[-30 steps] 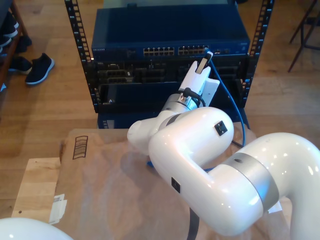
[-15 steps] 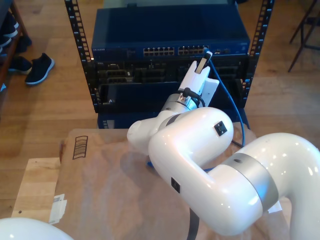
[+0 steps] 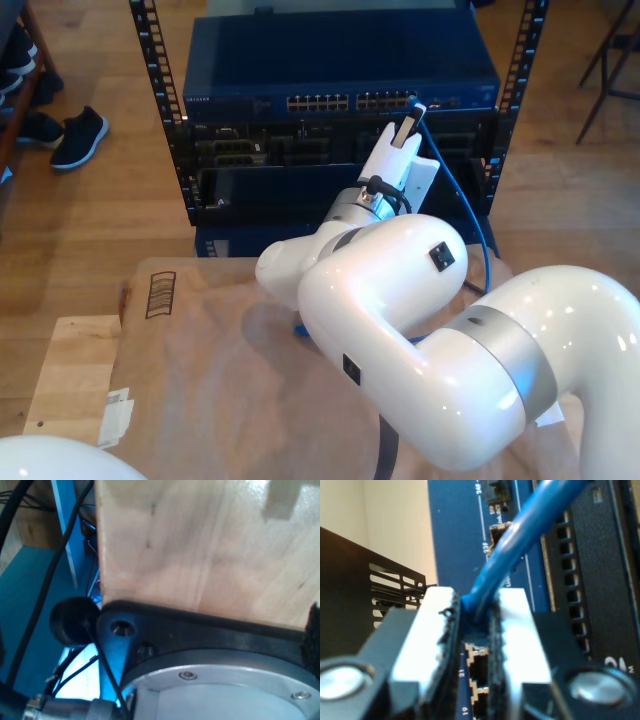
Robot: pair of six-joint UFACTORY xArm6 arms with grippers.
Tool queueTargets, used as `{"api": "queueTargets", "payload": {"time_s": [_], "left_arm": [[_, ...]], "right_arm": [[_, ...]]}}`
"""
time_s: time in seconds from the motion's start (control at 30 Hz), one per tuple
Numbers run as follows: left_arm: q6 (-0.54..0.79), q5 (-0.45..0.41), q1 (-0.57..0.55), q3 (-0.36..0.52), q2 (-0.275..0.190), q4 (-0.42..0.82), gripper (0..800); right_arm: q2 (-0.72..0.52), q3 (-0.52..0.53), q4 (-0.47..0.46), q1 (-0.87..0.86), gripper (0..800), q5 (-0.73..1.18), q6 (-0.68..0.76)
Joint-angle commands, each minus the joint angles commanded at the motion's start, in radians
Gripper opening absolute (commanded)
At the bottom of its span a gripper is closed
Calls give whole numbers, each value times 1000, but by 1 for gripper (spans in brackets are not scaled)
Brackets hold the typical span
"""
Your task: Grab the cable and plug it in
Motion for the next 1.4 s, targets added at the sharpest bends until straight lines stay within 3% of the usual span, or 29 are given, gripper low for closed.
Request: {"api": "queueTargets", "payload": {"time_s": [1.4], "left_arm": [[0, 0, 0, 0, 0, 0, 800]], "right_arm": [[-9, 0, -6, -8, 0, 3, 5]]}}
